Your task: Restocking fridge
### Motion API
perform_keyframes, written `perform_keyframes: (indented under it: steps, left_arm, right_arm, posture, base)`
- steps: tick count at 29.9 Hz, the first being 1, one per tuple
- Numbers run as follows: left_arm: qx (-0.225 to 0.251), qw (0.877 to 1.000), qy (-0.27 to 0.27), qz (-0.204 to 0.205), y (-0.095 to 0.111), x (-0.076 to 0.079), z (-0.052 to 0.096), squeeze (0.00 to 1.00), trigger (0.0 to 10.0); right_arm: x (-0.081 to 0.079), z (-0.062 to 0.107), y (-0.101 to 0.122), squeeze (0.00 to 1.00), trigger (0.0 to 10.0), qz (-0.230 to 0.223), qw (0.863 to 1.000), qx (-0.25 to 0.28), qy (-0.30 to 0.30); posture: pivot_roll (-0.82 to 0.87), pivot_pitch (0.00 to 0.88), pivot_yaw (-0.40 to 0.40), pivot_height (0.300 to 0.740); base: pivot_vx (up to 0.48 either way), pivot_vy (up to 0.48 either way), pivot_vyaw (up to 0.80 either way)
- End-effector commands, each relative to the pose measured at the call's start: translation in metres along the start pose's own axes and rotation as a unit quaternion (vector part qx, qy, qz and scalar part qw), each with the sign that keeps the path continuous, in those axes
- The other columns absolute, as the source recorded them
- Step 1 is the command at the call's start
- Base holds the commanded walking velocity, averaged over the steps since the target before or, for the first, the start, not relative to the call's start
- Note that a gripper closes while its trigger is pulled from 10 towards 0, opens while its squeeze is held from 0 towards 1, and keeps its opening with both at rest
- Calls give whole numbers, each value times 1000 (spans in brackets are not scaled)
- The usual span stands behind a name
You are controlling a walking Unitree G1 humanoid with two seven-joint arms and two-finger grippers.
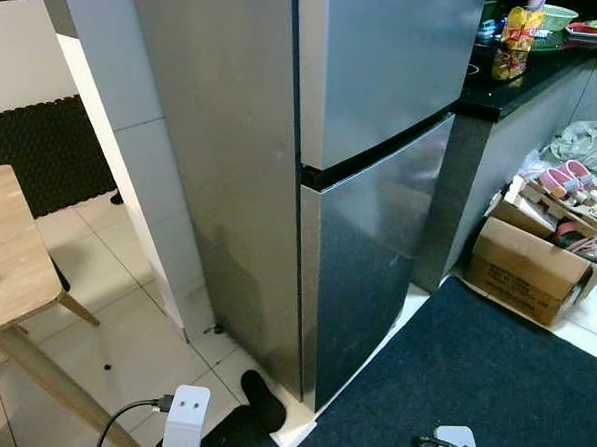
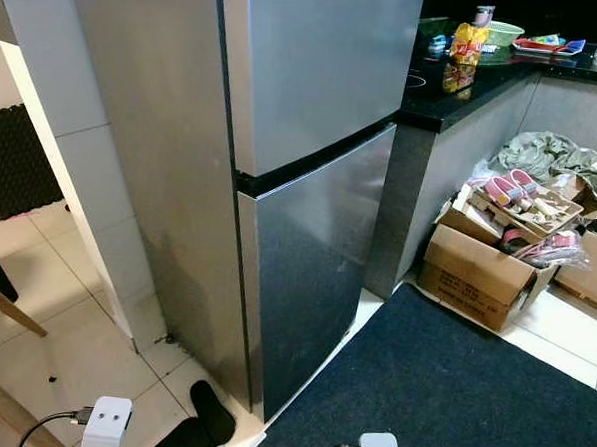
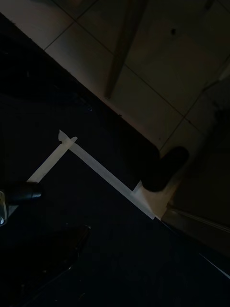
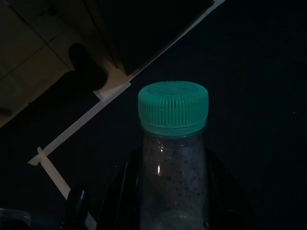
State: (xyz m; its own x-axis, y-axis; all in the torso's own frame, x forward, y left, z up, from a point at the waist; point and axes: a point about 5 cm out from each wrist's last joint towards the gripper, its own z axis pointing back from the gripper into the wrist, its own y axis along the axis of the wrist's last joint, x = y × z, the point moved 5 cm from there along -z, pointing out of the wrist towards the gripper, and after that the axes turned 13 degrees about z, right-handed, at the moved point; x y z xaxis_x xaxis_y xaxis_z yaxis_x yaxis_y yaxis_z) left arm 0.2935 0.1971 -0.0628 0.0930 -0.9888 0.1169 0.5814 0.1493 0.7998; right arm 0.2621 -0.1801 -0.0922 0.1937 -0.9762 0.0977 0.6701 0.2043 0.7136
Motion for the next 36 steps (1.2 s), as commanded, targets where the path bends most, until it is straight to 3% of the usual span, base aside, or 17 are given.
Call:
perform_keyframes:
  steps: [1, 36]
  left_arm:
    - [-1, 1000, 6, -2, -2, -8, 2, 0, 10000]
    - [0, 1000, -16, -14, 3, -1, 0, 0, 10000]
  right_arm:
    - [-2, 0, -1, 0, 10000, -1, 1000, 1, 1]
    - [-4, 0, -2, 0, 10000, -8, 1000, 1, -1]
  posture:
    - [15, 98, 62, 740]
    - [14, 98, 74, 740]
  base:
    - [289, 0, 0]
    - [311, 0, 0]
